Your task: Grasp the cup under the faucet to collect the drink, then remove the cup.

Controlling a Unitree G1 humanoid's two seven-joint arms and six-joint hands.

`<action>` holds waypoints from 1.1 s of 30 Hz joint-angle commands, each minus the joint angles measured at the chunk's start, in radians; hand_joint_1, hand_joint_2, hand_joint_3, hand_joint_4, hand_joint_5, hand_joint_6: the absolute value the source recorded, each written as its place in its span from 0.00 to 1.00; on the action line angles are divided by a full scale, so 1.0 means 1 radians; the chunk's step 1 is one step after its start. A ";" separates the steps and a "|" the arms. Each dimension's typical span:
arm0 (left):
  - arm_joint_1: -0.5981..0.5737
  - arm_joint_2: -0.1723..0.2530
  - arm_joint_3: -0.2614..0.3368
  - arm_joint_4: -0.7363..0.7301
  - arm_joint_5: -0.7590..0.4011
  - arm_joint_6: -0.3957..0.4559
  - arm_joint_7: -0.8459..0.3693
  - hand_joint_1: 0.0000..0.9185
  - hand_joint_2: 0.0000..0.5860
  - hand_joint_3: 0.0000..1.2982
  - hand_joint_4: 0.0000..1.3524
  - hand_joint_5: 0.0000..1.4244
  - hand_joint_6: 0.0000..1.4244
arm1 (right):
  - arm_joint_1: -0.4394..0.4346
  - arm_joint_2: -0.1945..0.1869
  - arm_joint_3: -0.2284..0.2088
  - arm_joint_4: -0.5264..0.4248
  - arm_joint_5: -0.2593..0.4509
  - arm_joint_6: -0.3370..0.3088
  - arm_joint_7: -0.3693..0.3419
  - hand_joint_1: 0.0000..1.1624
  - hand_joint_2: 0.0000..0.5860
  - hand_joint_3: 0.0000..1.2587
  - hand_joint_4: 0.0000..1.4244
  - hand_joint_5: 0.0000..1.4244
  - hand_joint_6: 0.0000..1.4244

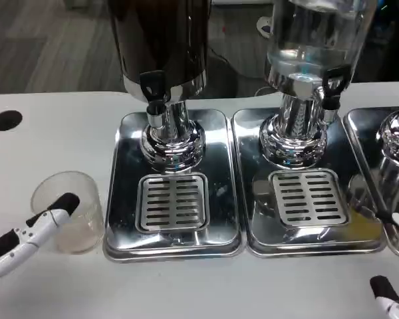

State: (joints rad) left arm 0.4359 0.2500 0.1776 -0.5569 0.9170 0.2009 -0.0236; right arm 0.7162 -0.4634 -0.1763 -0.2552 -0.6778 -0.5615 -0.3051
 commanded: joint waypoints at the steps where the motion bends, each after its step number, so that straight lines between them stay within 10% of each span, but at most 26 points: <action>1: -0.057 0.016 -0.037 0.063 0.053 0.035 -0.001 0.07 0.08 0.05 0.01 0.12 0.31 | 0.017 0.007 -0.017 0.002 0.022 -0.032 0.000 0.21 0.65 0.12 0.00 0.00 0.00; 33: -0.259 0.039 -0.275 0.319 0.246 0.221 0.032 0.30 0.13 0.08 0.06 0.21 0.40 | 0.030 0.006 -0.066 0.076 0.117 -0.169 0.059 0.20 0.64 0.13 0.00 0.00 0.00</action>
State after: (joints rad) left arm 0.1868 0.2737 -0.0886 -0.2539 1.1490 0.4112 -0.0038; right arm 0.7485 -0.4587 -0.2306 -0.1912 -0.5780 -0.7115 -0.2541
